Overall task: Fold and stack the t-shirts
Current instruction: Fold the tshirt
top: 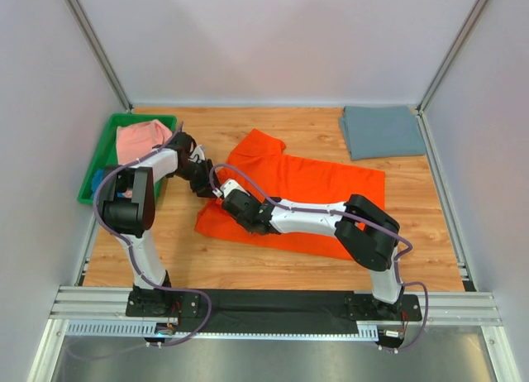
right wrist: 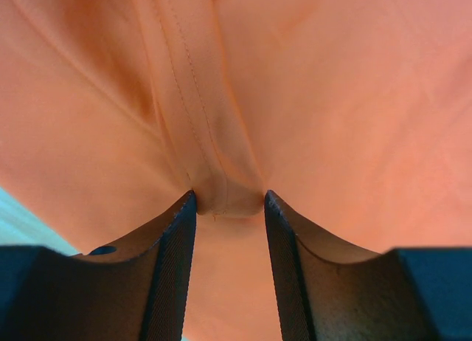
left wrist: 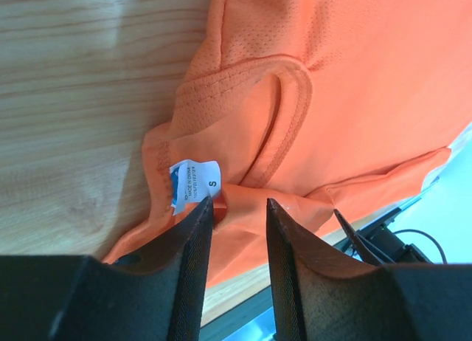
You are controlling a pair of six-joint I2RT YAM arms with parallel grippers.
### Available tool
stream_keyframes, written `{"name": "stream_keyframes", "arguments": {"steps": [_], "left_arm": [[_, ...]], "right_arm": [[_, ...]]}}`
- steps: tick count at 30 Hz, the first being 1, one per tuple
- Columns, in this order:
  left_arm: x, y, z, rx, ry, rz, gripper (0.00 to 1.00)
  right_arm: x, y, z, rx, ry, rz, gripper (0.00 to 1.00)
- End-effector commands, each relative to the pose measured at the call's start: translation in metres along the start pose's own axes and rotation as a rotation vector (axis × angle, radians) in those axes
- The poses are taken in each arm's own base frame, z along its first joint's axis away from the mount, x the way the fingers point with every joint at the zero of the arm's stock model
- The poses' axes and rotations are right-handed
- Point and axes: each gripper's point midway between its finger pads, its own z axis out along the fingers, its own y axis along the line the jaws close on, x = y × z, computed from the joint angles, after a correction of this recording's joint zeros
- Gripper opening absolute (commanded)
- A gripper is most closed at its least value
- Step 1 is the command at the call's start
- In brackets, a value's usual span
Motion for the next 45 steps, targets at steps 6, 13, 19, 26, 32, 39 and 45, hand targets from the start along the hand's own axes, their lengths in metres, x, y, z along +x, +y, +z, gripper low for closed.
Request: {"name": "stream_keyframes", "arguments": {"steps": [6,13,19,26,32,39,45], "left_arm": [[-0.006,-0.021,-0.009,0.049,-0.027,0.002,0.42],[-0.011,-0.039,-0.015,0.088,-0.041,-0.012,0.42],[-0.031,-0.065,-0.019,0.155,-0.066,-0.052,0.42],[-0.057,-0.084,-0.036,0.15,-0.139,-0.028,0.42],[-0.05,-0.061,-0.038,0.037,-0.144,0.027,0.42],[-0.034,-0.039,-0.023,-0.044,-0.089,0.178,0.41],[-0.03,-0.023,-0.009,-0.06,-0.06,0.253,0.42]], "right_arm": [[-0.028,-0.006,-0.008,0.067,-0.122,-0.017,0.44],[-0.024,-0.022,-0.005,0.173,-0.108,0.009,0.41],[-0.034,-0.055,0.005,0.211,-0.093,0.076,0.38],[-0.051,-0.081,-0.008,0.046,-0.076,0.21,0.38],[-0.053,-0.054,-0.019,-0.297,-0.082,0.292,0.42],[-0.035,-0.031,-0.002,-0.499,0.019,0.332,0.43],[-0.024,-0.032,0.01,-0.495,0.054,0.346,0.43]]}}
